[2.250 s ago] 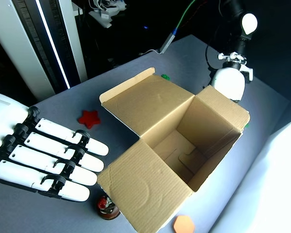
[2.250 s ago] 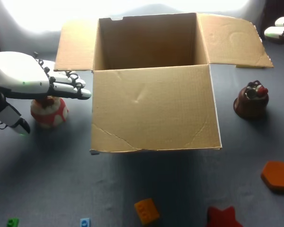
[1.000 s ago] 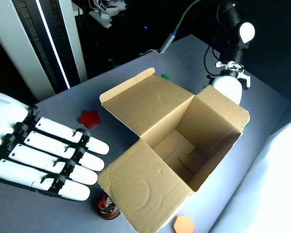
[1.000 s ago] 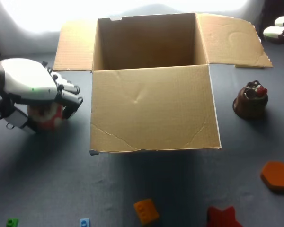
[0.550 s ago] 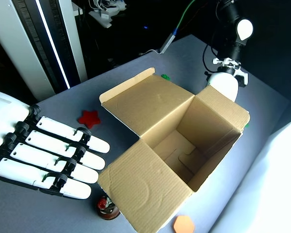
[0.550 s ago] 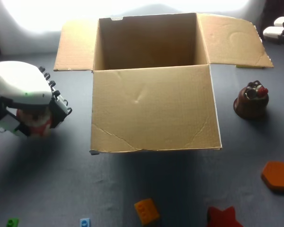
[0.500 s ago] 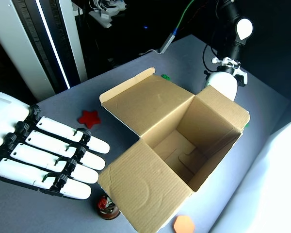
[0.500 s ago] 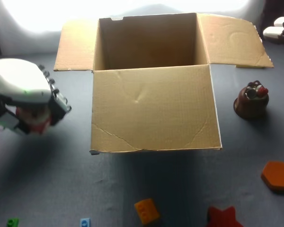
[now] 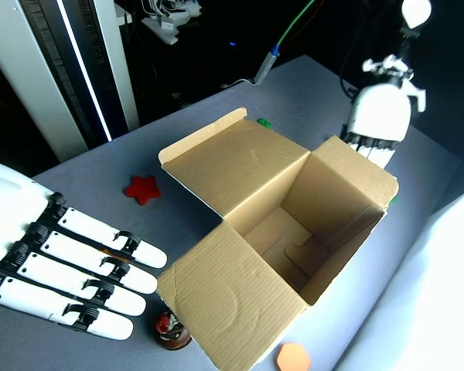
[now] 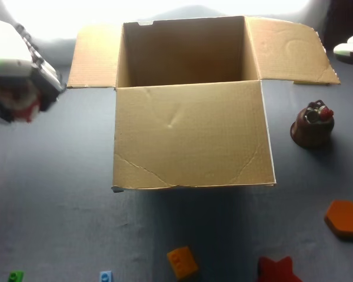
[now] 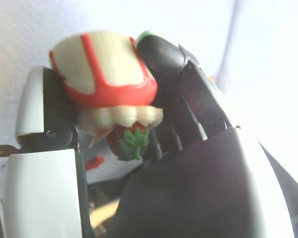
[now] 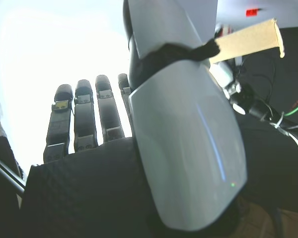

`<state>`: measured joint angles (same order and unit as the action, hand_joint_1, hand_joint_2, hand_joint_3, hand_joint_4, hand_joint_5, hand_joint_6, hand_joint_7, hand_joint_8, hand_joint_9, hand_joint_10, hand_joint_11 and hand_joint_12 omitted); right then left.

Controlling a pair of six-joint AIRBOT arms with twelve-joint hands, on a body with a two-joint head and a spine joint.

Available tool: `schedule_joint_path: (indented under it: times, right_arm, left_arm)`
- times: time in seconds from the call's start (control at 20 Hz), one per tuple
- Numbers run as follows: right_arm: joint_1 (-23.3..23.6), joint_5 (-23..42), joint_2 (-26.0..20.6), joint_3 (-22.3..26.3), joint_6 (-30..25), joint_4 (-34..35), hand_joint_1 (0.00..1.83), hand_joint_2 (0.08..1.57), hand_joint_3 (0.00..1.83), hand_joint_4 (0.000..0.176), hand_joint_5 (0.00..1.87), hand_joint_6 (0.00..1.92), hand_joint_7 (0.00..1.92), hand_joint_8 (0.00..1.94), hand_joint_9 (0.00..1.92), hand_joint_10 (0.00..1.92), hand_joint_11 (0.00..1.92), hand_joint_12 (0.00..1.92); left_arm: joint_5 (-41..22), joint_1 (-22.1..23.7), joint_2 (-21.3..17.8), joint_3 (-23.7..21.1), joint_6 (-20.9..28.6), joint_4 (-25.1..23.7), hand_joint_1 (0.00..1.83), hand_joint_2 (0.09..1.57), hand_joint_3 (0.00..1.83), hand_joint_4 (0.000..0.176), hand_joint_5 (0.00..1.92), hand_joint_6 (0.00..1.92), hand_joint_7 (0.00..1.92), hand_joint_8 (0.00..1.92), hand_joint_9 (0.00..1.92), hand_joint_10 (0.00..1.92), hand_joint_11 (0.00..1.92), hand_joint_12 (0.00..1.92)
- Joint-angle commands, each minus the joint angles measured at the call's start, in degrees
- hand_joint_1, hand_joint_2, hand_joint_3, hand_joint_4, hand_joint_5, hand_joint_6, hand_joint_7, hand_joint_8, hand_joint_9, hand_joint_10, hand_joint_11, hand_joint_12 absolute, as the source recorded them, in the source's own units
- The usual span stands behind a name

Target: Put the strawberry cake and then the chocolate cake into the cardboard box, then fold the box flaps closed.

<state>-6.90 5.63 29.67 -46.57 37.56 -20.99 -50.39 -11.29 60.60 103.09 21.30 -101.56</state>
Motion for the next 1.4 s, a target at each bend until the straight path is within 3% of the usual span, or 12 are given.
schedule_joint_path:
  times: [0.0, 0.45, 0.55, 0.65, 0.8, 0.85, 0.9, 0.95, 1.05, 1.15, 1.3, 1.35]
  right_arm:
    - [0.8, 3.7, -0.6, -0.5, 0.0, 1.1, 1.12, 1.07, 0.01, 0.028, 0.0, 0.0, 0.0, 0.0, 0.0, 0.0, 0.0, 0.0]
    - [1.6, -5.4, 2.4, -5.1, 0.2, 9.9, 1.15, 1.01, 0.0, 0.039, 0.02, 0.01, 0.0, 0.0, 0.03, 0.01, 0.0, 0.0]
    - [0.7, -0.4, 2.4, -5.2, 5.2, 9.9, 1.15, 1.01, 0.0, 0.037, 0.01, 0.0, 0.0, 0.0, 0.01, 0.0, 0.0, 0.0]
    - [-0.4, 3.1, 2.4, -5.2, 7.8, 9.9, 1.19, 1.01, 0.0, 0.041, 0.0, 0.0, 0.0, 0.0, 0.0, 0.0, 0.0, 0.0]
    - [-2.0, 7.3, 2.4, -5.2, 11.2, 10.0, 1.2, 1.02, 0.0, 0.027, 0.02, 0.01, 0.0, 0.0, 0.04, 0.02, 0.02, 0.01]
    - [-2.3, 7.6, 2.4, -5.2, 12.7, 11.9, 1.19, 1.02, 0.0, 0.024, 0.01, 0.0, 0.0, 0.0, 0.04, 0.02, 0.02, 0.01]
    - [-2.6, 8.4, 2.5, -5.3, 15.7, 14.5, 1.15, 1.04, 0.0, 0.037, 0.0, 0.0, 0.0, 0.0, 0.03, 0.01, 0.01, 0.01]
    - [-3.3, 10.0, 2.5, -5.3, 16.2, 14.5, 1.14, 1.05, 0.0, 0.048, 0.0, 0.0, 0.0, 0.0, 0.01, 0.0, 0.0, 0.0]
    - [-5.5, 14.3, 2.5, -5.4, 18.4, 14.5, 1.12, 1.06, 0.01, 0.03, 0.01, 0.0, 0.0, 0.0, 0.0, 0.0, 0.0, 0.0]
    - [-7.0, 15.8, 2.5, -5.4, 19.1, 16.0, 1.1, 1.07, 0.01, 0.023, 0.04, 0.02, 0.05, 0.02, 0.02, 0.01, 0.0, 0.0]
    - [-8.0, 15.9, 2.5, -5.4, 25.5, 25.5, 1.11, 1.06, 0.01, 0.009, 0.03, 0.01, 0.04, 0.01, 0.03, 0.01, 0.02, 0.01]
    - [-8.4, 15.9, 2.6, -5.4, 25.5, 27.4, 1.07, 1.08, 0.02, 0.017, 0.0, 0.0, 0.02, 0.0, 0.02, 0.0, 0.0, 0.0]
  left_arm:
    - [-0.8, 1.2, -1.0, -0.2, 0.4, 2.3, 1.34, 1.21, 0.0, 0.0, 0.76, 1.08, 0.73, 1.41, 0.84, 1.5, 0.74, 1.61]
    - [-2.5, 14.2, -5.3, -3.3, 4.8, -8.4, 1.36, 1.19, 0.0, 0.0, 0.79, 0.97, 0.81, 1.29, 0.84, 1.54, 0.7, 1.64]
    - [-3.0, 17.1, -5.3, -3.5, 5.3, -10.0, 1.21, 1.18, 0.0, 0.0, 0.83, 1.08, 0.88, 1.33, 0.8, 1.42, 0.75, 1.65]
    - [-3.6, 19.5, -5.1, -3.8, 5.5, -11.6, 1.19, 1.21, 0.0, 0.0, 0.77, 1.16, 0.83, 1.41, 0.75, 1.48, 0.72, 1.71]
    - [-4.8, 24.0, -4.6, -4.7, 6.0, -15.3, 1.19, 1.24, 0.0, 0.0, 0.74, 1.18, 0.77, 1.54, 0.73, 1.49, 0.73, 1.69]
    - [-5.2, 25.3, -4.2, -4.9, 6.3, -16.4, 1.31, 1.23, 0.0, 0.0, 0.73, 1.09, 0.73, 1.49, 0.77, 1.58, 0.72, 1.68]
    - [-5.6, 26.3, -3.8, -5.1, 6.6, -17.2, 1.2, 1.24, 0.0, 0.0, 0.75, 1.16, 0.73, 1.55, 0.72, 1.52, 0.74, 1.68]
    - [-6.1, 27.0, -3.3, -5.3, 7.1, -17.7, 1.31, 1.23, 0.0, 0.0, 0.73, 1.14, 0.7, 1.48, 0.77, 1.57, 0.74, 1.68]
    - [-7.0, 27.7, -2.6, -6.4, 7.7, -18.0, 1.34, 1.22, 0.0, 0.0, 0.73, 1.13, 0.71, 1.46, 0.8, 1.56, 0.77, 1.66]
    - [-7.3, 27.9, -1.8, -8.4, 8.0, -18.5, 1.17, 1.25, 0.01, 0.0, 0.73, 1.26, 0.73, 1.56, 0.74, 1.53, 0.8, 1.68]
    - [-7.8, 27.9, 0.2, -10.0, 8.3, -18.7, 1.33, 1.24, 0.0, 0.0, 0.66, 1.31, 0.7, 1.45, 0.76, 1.54, 0.72, 1.62]
    - [-8.0, 27.9, 1.3, -10.1, 8.4, -19.2, 1.32, 1.24, 0.0, 0.0, 0.69, 1.27, 0.7, 1.43, 0.78, 1.55, 0.71, 1.63]
